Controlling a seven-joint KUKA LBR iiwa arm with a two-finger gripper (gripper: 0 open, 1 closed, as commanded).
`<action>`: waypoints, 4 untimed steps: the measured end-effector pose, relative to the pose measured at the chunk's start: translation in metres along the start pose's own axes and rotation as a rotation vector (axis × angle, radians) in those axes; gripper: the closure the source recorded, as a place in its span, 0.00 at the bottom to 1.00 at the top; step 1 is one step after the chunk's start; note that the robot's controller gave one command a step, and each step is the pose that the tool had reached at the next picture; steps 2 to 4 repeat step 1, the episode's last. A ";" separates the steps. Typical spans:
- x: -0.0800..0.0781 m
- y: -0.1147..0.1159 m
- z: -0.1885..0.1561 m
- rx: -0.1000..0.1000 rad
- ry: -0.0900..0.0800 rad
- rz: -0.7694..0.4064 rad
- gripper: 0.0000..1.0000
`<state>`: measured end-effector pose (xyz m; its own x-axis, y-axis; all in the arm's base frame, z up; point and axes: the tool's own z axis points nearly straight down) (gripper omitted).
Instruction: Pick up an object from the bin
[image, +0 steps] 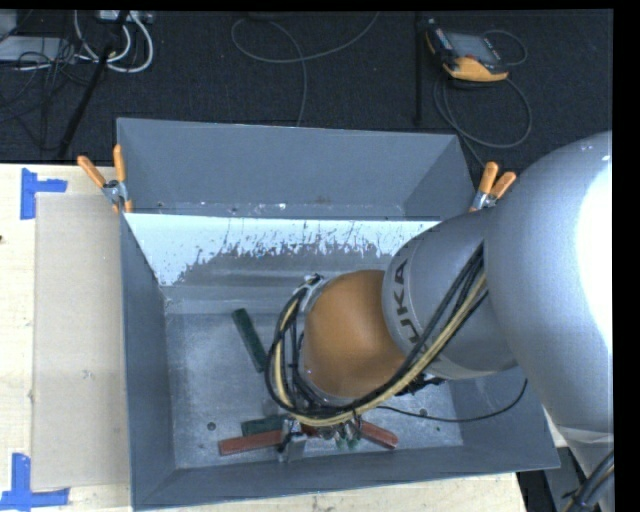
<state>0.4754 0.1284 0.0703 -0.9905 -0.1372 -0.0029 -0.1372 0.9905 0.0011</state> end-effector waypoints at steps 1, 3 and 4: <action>-0.009 0.009 -0.157 0.000 -0.005 -0.097 1.00; -0.009 0.009 -0.157 0.000 -0.005 -0.097 1.00; -0.009 0.009 -0.157 0.000 -0.005 -0.097 1.00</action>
Offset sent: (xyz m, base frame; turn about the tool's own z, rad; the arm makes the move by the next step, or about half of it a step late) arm 0.0058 0.0091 0.1537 -0.0963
